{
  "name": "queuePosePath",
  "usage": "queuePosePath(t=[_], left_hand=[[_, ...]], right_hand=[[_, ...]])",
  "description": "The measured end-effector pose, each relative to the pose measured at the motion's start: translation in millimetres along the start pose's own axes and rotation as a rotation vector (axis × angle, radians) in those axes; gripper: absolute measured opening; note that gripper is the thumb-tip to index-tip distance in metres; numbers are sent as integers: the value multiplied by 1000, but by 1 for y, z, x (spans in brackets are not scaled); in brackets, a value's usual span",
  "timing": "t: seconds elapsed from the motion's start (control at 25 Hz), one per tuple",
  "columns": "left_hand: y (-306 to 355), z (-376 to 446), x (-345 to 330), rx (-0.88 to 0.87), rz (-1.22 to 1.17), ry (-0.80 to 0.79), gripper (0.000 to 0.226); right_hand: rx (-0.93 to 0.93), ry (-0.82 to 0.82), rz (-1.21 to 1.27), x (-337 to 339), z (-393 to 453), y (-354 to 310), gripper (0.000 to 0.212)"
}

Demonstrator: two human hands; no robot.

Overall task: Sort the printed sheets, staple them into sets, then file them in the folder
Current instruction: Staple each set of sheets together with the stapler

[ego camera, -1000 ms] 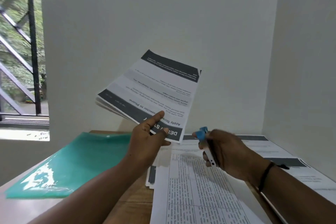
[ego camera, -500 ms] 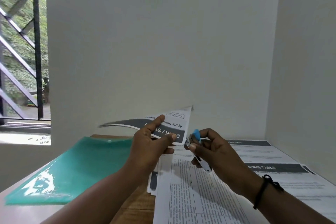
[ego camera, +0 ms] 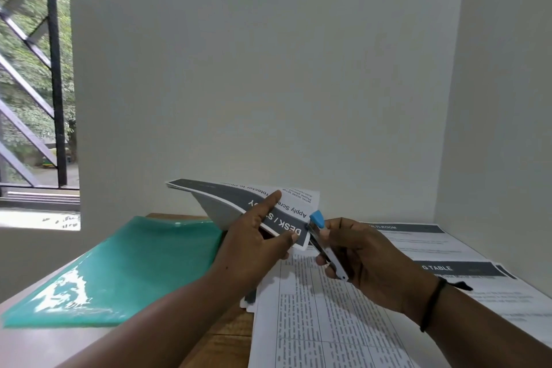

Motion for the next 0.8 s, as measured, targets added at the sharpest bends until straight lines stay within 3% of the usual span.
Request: queuePosePath(t=[0.12,0.4,0.8], left_hand=[[-4,-1,-3,-10,1,-20,72],[-5,-2,-8,-52,22,-60,71],[1,-7,-13,-99,81,-88,66]], right_hand=[[-81,-75,120,-6,-2,6,32],[-117,-155,189,-12,-5,8,16],[-103,49,-16,2,6,17,18]])
Point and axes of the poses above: each hand's wrist, its own z-axis towards the middle knuckle, its own x-axis out of the back of the hand, y = z × x, the point moved 8 cm from there along z, towards the middle knuckle, and after that the axes turned 3 degrees about y, right-handed, at the moved point
